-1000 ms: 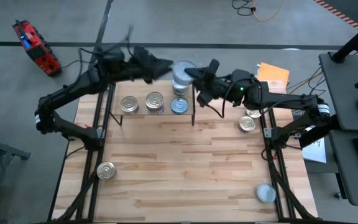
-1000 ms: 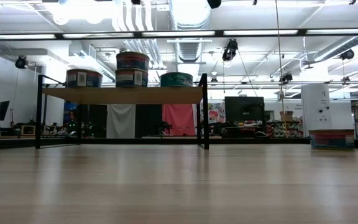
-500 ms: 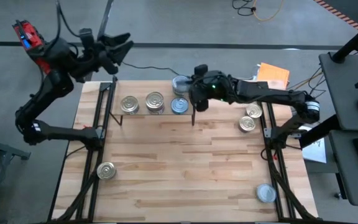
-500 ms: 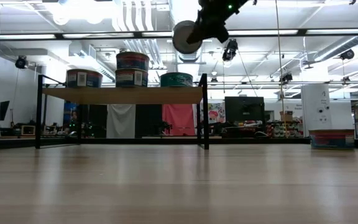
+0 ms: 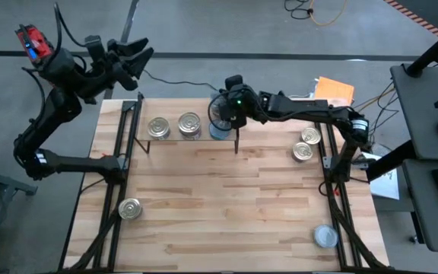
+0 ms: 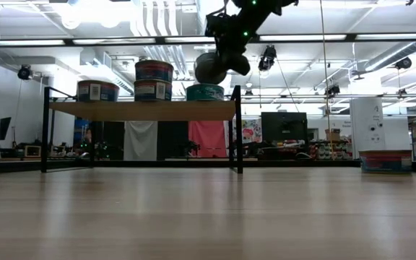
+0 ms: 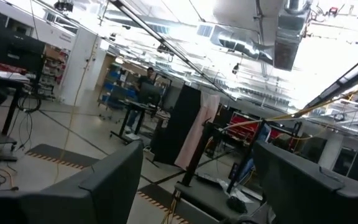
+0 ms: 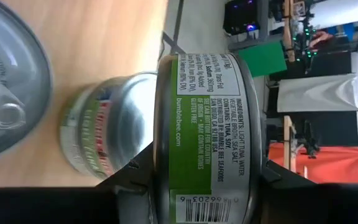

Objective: Stack canned seafood by type on shelf
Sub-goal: Stack the green tuna can on top of the green tuna can on the shelf

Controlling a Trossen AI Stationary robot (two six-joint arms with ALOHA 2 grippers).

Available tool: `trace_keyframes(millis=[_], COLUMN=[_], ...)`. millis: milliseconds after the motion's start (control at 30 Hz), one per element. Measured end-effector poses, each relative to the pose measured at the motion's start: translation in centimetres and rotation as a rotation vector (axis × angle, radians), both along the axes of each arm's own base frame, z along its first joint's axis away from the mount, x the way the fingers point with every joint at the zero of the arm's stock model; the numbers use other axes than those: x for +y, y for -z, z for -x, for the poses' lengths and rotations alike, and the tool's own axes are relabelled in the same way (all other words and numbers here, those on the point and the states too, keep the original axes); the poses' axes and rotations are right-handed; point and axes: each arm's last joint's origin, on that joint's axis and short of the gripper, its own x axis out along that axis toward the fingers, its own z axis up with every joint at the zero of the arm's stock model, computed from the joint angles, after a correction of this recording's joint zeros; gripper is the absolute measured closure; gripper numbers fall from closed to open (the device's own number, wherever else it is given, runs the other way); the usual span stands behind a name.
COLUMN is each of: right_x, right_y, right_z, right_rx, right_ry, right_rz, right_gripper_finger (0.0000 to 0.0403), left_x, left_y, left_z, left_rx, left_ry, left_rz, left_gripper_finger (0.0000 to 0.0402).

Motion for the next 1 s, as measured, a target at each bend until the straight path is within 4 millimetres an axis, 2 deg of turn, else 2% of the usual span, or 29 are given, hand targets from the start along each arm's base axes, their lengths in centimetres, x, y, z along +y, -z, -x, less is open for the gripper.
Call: trace_keyframes(millis=[233,500,733,1000], right_x=[-0.36,-0.36,-0.36,-0.35], right_y=[0.78,0.79,0.73,0.67], right_z=[-0.43,-0.45,-0.43,-0.4], right_rx=[0.028,0.027,0.024,-0.003], right_ry=[0.001,0.001,0.003,0.024], right_rz=[0.003,0.004,0.005,-0.018], right_gripper_finger=[0.0281,0.0277,0.0161,0.0095], left_x=[0.21,0.33,0.32,0.33], left_y=[0.23,0.49,0.5,0.63], left_z=[-0.36,-0.55,-0.54,-0.56], left_rx=[0.019,0.042,0.043,0.055], left_ry=[-0.001,-0.002,-0.002,-0.001], left_rz=[0.006,0.017,0.017,0.025], left_gripper_finger=[0.0112,0.0112,0.0112,0.0112])
